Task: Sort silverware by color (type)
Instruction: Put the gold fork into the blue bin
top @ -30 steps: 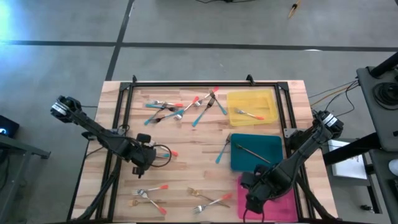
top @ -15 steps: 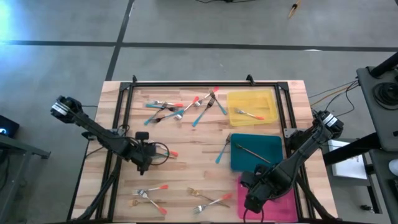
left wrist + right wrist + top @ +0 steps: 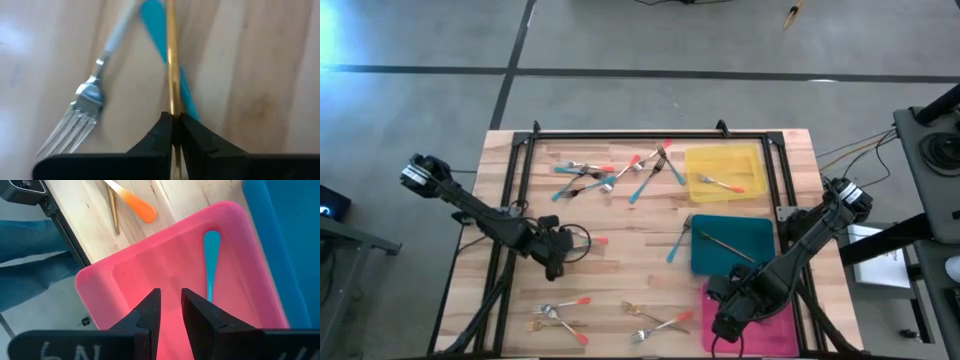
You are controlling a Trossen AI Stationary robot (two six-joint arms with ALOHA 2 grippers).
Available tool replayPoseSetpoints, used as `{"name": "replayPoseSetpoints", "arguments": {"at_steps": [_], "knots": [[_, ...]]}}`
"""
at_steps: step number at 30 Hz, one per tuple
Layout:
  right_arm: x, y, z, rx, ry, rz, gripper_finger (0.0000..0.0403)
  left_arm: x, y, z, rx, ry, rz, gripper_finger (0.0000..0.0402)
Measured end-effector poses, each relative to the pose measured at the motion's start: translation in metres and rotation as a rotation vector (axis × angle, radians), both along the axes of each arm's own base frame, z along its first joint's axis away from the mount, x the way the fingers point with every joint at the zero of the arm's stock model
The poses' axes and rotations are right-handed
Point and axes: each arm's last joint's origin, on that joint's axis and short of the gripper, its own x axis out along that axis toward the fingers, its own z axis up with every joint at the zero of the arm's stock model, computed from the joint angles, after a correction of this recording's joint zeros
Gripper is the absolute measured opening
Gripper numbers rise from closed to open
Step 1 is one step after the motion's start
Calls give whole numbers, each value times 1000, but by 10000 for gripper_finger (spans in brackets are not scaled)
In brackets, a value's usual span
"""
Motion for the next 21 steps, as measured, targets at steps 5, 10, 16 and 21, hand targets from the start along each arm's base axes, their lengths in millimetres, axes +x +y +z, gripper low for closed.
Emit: {"name": "replayPoseSetpoints", "arguments": {"at_steps": [5, 10, 16, 21], "knots": [[-1, -1, 5, 5, -8, 3, 68, 7, -6, 10, -58, -20, -2, 5], [2, 1, 16, 23, -45, 29, 68, 14, -10, 28, -96, -67, 21, 3], [10, -3, 30, -192, -281, -33, 68, 34, -19, 80, -145, -284, 63, 2], [23, -22, 40, -515, -571, -294, 68, 49, -19, 131, -18, -535, 169, 1]]}}
